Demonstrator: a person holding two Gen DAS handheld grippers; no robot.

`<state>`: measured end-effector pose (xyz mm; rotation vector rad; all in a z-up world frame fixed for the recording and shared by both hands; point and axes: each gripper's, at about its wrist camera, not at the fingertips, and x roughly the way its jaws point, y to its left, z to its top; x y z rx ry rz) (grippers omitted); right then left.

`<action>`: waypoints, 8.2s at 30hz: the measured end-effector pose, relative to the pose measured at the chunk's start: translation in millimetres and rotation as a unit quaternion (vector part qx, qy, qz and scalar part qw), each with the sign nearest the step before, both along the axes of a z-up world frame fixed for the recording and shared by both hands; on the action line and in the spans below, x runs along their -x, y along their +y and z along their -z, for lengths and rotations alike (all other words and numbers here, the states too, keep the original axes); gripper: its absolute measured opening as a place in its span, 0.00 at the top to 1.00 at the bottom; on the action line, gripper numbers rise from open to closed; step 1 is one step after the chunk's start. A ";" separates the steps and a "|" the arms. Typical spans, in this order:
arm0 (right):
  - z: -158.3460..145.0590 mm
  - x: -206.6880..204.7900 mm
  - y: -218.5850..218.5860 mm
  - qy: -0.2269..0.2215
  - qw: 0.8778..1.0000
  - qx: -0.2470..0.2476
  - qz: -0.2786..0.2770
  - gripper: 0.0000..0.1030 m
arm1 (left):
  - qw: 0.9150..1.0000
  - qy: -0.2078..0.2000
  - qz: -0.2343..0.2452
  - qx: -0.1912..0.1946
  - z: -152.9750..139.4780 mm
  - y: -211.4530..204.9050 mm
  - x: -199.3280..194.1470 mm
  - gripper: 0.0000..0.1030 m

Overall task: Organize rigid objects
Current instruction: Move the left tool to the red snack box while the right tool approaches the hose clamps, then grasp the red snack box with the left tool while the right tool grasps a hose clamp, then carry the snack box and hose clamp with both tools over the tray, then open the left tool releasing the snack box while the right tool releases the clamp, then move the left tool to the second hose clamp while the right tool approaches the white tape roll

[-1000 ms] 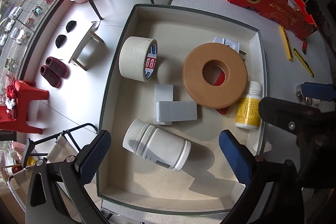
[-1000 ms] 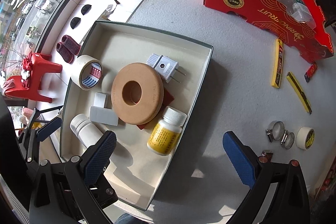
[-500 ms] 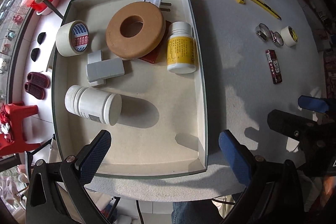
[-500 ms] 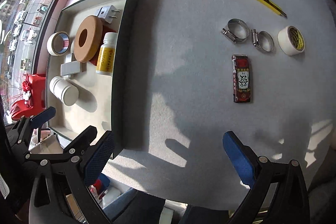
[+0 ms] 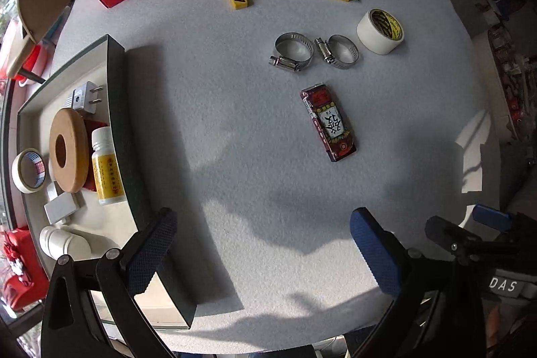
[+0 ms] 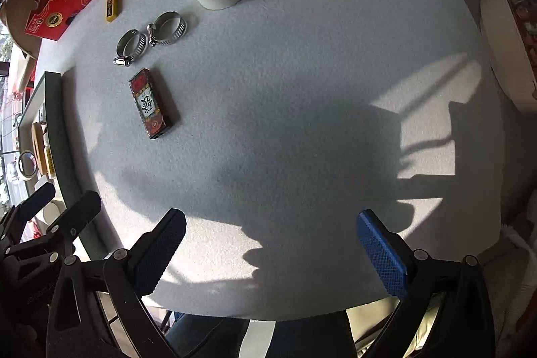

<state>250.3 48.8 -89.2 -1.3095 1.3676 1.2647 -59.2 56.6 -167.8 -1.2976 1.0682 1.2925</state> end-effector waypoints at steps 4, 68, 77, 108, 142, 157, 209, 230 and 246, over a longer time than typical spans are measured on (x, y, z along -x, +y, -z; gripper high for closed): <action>10.7 -25.2 -7.4 0.003 1.000 0.021 0.017 0.01 | 0.999 -0.005 -0.039 0.023 18.8 23.4 -10.6 0.00; 11.0 172.1 115.5 0.038 0.979 -0.103 -0.170 0.59 | 0.997 0.034 -0.061 -0.033 45.6 77.9 28.4 0.10; 7.3 98.3 84.0 0.048 0.991 -0.081 -0.098 0.59 | 0.998 0.029 -0.026 -0.044 25.8 67.8 7.6 0.75; -55.1 92.6 -2.2 0.070 0.983 -0.082 -0.148 0.59 | 0.997 -0.049 0.039 -0.055 -56.7 -68.5 25.1 0.75; -104.7 343.6 -78.8 0.120 0.879 -0.127 -0.444 0.59 | 0.963 0.033 -0.257 -0.072 -56.3 -176.6 205.6 0.75; -95.3 345.3 -88.0 0.113 0.884 -0.111 -0.440 0.59 | 0.963 0.032 -0.261 -0.066 -50.8 -181.0 211.1 0.75; -26.9 378.6 -67.9 0.088 0.915 -0.051 -0.390 0.59 | 0.972 0.024 -0.231 -0.029 -8.7 -144.3 225.4 0.75; -16.1 368.2 -62.8 0.099 0.923 -0.009 -0.372 0.25 | 0.975 0.028 -0.219 -0.013 -2.9 -142.2 214.7 0.08; -40.0 338.6 -61.0 0.111 0.933 -0.005 -0.342 0.02 | 0.975 0.043 -0.219 -0.006 -22.2 -152.8 210.8 0.00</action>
